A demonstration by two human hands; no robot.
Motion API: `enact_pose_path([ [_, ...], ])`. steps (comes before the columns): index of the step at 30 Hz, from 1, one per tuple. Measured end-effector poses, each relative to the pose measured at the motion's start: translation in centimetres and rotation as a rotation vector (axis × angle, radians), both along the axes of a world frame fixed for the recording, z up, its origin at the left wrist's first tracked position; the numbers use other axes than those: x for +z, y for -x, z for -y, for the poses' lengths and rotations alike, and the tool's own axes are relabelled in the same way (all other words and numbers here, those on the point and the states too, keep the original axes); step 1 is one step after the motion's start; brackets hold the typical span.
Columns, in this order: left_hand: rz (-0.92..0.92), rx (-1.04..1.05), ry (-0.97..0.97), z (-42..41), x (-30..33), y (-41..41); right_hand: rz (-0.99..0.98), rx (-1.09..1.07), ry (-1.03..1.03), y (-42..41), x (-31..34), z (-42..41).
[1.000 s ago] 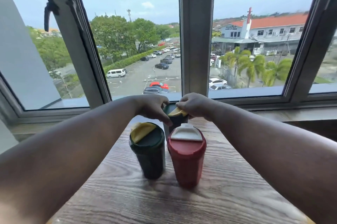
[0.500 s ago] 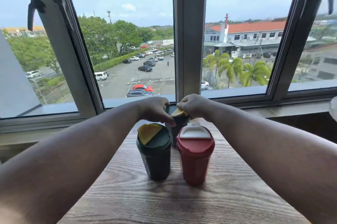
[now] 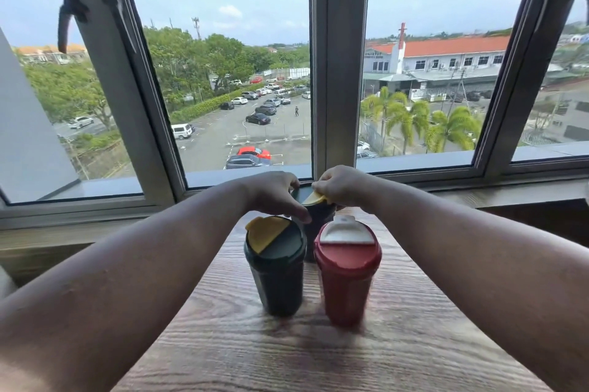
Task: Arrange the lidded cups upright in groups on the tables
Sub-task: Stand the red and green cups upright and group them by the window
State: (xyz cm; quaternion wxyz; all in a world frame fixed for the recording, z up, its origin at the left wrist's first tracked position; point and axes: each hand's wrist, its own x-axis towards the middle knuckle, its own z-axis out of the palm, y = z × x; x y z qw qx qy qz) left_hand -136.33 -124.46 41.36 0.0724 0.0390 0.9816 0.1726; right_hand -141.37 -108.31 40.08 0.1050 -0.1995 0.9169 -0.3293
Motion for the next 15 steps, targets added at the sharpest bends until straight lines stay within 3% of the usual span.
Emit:
enact_pose_path([
  [7,-0.002,-0.007,-0.033,0.1,-0.1,-1.2,-0.030,0.021,-0.034,-0.3,0.1,-0.2],
  [13,-0.313,-0.059,-0.109,1.3,0.9,-4.2,-0.228,0.036,-0.164,-1.0,0.3,-0.3],
  [15,-0.300,-0.134,-0.154,1.9,1.1,-5.6,-0.238,0.030,-0.201,-1.5,0.5,-0.3],
])
